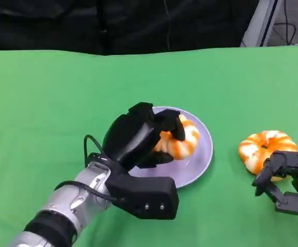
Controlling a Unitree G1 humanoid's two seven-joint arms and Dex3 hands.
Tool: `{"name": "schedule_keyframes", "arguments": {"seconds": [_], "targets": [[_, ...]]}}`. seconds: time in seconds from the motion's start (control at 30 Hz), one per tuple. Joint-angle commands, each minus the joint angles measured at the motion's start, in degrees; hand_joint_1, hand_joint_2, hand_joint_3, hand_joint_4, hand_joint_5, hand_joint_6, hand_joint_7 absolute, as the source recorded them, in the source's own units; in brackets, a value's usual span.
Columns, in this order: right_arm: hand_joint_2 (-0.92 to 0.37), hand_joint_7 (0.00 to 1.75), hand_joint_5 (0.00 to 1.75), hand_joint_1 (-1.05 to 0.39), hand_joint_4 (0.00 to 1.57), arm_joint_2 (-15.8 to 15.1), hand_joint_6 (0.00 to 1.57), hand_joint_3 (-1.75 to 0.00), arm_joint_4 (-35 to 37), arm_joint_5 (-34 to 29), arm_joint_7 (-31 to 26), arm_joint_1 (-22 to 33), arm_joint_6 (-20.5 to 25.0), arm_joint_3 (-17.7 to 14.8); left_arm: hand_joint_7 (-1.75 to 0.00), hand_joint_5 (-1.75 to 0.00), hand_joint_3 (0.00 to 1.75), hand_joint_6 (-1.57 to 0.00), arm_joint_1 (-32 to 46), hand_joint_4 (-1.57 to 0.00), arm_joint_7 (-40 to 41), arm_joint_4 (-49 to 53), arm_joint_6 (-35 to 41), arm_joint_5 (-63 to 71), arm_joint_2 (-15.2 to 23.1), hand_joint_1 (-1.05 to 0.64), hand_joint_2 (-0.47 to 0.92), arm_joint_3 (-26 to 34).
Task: Grasp the bread from the table and place it into the plate.
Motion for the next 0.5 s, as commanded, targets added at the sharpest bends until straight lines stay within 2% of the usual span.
{"name": "schedule_keyframes", "arguments": {"seconds": [0.03,0.5], "targets": [[-0.62,0.95,1.40,0.11,0.88,-0.53,0.95,-0.94,0.45,0.49,0.05,-0.39,-0.48,-0.29,-1.49,-1.75,0.34,-0.60,-0.73,-0.50,-1.01,0.77,-0.37,-0.65,0.37,-0.11,0.92,-0.19],[-0.63,0.98,1.40,0.11,0.88,-0.47,0.93,-0.94,-0.05,0.94,0.38,-0.04,0.12,-0.24,-1.43,-1.74,0.30,-0.60,-1.84,-0.47,-0.88,4.18,-1.19,-0.72,0.35,-0.11,0.92,-0.39]]}}
